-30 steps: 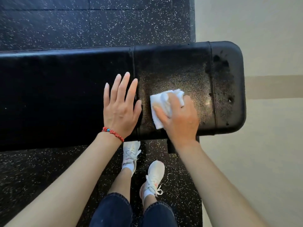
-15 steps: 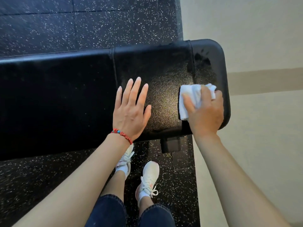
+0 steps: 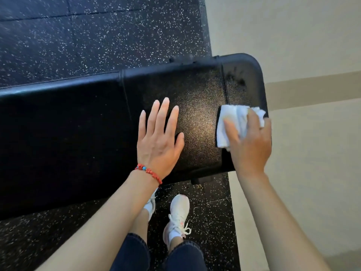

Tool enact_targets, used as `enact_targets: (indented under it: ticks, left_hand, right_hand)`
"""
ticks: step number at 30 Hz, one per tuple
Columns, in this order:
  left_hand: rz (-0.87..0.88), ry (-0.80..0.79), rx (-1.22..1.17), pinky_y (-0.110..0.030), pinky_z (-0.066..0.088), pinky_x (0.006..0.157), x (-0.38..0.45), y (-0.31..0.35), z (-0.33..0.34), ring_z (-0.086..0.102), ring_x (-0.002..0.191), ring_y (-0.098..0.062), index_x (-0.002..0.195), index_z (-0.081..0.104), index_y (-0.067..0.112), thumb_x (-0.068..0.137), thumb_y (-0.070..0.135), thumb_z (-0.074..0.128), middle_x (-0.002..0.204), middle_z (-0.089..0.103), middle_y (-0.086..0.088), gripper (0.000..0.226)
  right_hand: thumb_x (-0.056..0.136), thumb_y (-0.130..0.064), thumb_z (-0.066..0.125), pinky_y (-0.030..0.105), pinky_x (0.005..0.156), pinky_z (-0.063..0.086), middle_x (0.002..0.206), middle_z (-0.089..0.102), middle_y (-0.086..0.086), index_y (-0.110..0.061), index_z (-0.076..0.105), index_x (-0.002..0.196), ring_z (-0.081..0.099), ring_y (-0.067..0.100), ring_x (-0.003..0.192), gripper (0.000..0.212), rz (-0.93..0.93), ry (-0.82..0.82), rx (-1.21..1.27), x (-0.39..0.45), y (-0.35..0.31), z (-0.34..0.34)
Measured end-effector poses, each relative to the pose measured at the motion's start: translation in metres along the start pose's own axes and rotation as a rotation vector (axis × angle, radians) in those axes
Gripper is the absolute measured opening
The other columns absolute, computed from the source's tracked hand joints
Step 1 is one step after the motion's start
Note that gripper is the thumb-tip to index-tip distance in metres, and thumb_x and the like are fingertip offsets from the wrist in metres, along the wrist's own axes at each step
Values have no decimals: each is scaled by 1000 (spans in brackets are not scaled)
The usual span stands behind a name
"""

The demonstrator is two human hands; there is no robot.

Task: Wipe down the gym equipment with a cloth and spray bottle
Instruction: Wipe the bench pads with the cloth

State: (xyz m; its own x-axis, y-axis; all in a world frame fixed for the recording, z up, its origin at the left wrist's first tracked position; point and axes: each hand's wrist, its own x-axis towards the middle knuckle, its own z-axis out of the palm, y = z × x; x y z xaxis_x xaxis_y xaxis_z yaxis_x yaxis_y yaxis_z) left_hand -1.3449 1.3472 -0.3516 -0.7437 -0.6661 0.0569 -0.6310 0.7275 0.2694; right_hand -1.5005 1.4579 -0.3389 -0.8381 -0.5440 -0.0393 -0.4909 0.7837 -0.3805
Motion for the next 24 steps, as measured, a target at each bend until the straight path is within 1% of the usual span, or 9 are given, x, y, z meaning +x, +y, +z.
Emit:
enact_targets:
  ticks: [2,4,8,11,13,17,19,22,24]
  left_hand:
    - [9,-15,-18,-48,14,113,13,8,3,26,136,-30,137,39,9,89,30,43,146,37,-17,53]
    - [19,-33,-8,-49,14,113,20,15,6,26,137,-31,138,40,9,90,31,43,146,36,-16,53]
    - [29,-50,45,-51,14,113,21,17,10,26,137,-31,139,39,10,91,33,42,147,35,-16,54]
    - [29,-34,56,-51,16,112,21,17,11,26,137,-31,139,38,10,90,34,41,147,36,-15,54]
    - [26,-30,64,-50,16,112,21,18,11,26,136,-31,138,38,11,90,34,40,146,37,-16,53]
    - [18,-12,92,-50,17,112,20,20,11,27,136,-31,137,41,10,90,32,41,145,38,-16,52]
    - [-19,1,99,-50,18,112,18,26,11,28,135,-31,136,41,10,90,30,41,145,39,-17,50]
    - [-48,16,68,-50,18,112,10,48,14,28,136,-31,137,40,9,91,29,41,145,38,-18,51]
    - [-36,10,39,-50,18,112,1,67,17,28,136,-31,136,41,9,89,29,43,145,38,-17,51]
  right_hand:
    - [92,-48,44,38,73,45,107,57,17,-14,52,111,43,29,89,40,-14,4,-45,-5,5,-6]
    - [83,-47,54,35,74,41,112,52,18,-16,52,114,49,32,94,44,90,-63,31,7,-4,-9]
    - [81,-50,58,36,76,41,109,53,19,-15,57,113,52,35,96,48,92,69,74,68,-27,-2]
    - [85,-51,54,35,80,39,118,49,15,-18,53,120,49,32,104,49,59,8,22,107,-34,2]
    - [84,-51,54,36,78,40,117,48,15,-18,52,122,49,32,103,50,12,6,25,111,-30,2]
    - [81,-50,57,40,73,45,103,53,18,-15,57,112,53,36,88,47,-28,48,89,84,-6,2]
    - [80,-50,55,41,70,48,97,53,19,-19,54,109,54,36,83,43,-38,66,119,55,16,-6]
    - [81,-51,51,40,68,50,95,56,17,-27,43,107,51,33,84,36,-40,17,56,7,48,-20]
    - [79,-51,53,38,64,49,93,57,16,-26,47,105,50,32,82,37,-38,8,48,3,52,-24]
